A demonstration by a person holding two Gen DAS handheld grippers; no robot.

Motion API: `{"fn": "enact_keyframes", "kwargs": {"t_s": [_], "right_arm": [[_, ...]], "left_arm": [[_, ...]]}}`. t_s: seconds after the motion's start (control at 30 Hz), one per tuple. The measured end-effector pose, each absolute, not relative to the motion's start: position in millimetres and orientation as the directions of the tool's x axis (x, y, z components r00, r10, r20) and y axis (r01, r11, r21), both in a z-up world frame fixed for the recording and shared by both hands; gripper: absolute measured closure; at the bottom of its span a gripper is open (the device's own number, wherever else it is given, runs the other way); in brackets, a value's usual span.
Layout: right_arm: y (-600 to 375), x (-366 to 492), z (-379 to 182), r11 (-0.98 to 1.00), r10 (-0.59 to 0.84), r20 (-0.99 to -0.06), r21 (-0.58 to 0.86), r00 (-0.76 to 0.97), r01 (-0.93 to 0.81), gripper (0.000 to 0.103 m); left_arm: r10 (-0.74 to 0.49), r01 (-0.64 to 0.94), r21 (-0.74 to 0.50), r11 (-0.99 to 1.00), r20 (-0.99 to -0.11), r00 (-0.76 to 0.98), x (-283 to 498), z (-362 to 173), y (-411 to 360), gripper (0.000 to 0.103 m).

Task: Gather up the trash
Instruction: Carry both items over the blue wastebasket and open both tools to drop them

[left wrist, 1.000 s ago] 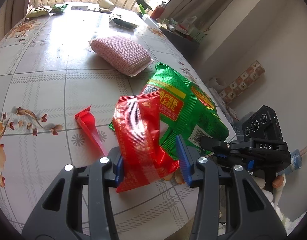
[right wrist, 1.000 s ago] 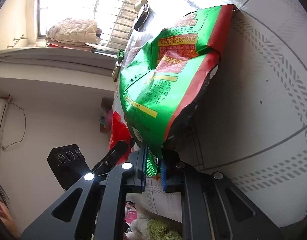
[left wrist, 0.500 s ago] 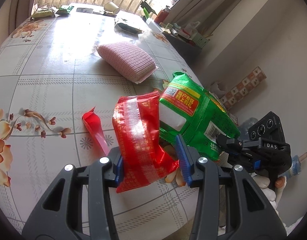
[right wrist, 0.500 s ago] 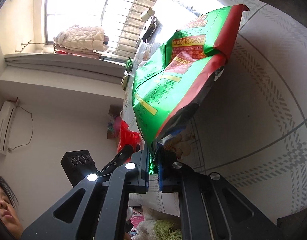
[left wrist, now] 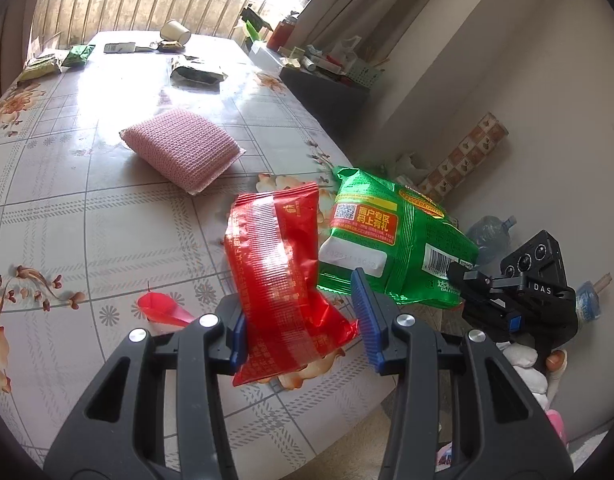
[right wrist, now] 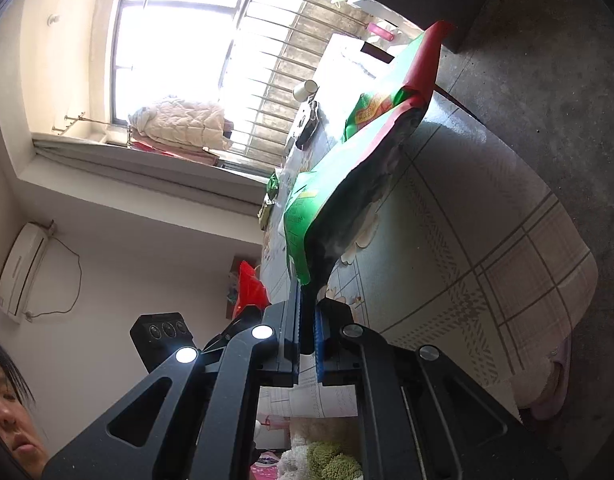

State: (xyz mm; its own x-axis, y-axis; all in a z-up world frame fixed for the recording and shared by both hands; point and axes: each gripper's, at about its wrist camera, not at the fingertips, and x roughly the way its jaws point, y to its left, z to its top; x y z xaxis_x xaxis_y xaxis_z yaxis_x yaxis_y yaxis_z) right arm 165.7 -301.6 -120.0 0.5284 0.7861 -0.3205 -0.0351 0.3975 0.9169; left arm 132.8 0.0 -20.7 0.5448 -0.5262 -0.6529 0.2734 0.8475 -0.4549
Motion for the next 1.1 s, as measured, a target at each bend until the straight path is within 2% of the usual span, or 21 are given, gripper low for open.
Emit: {"fn": "enact_keyframes", "kwargs": {"t_s": [0.27, 0.47, 0.73, 0.87, 0.93, 1.1], "right_arm": [[-370, 126, -122, 0.354, 0.708, -0.252, 0.935, 0.660, -0.023, 0.097], [-459, 79, -126, 0.338, 0.554, -0.229, 0.940, 0.801, 0.035, 0.097], [-563, 25, -152, 0.302, 0.351, -0.276, 0.938, 0.895, 0.171, 0.097], [-594, 38, -172, 0.266, 0.318, -0.278, 0.944, 0.906, 0.196, 0.097], [-611, 61, -179, 0.252, 0.323, -0.263, 0.950, 0.909, 0.186, 0.097], [-652, 130, -179, 0.313, 0.316, -0.294, 0.930, 0.902, 0.193, 0.097]], "left_arm": [[-0.592, 0.424, -0.421, 0.802, -0.658, 0.466, 142, 0, -78, 0.061], [-0.656, 0.548, -0.416, 0.725, -0.659, 0.367, 155, 16, -161, 0.061], [-0.691, 0.651, -0.426, 0.629, -0.690, 0.216, 168, 5, -263, 0.061], [-0.685, 0.670, -0.424, 0.610, -0.707, 0.175, 168, -3, -285, 0.061], [-0.677, 0.668, -0.422, 0.613, -0.717, 0.168, 172, -8, -291, 0.061], [-0.659, 0.650, -0.416, 0.636, -0.731, 0.178, 187, -14, -287, 0.061]]}}
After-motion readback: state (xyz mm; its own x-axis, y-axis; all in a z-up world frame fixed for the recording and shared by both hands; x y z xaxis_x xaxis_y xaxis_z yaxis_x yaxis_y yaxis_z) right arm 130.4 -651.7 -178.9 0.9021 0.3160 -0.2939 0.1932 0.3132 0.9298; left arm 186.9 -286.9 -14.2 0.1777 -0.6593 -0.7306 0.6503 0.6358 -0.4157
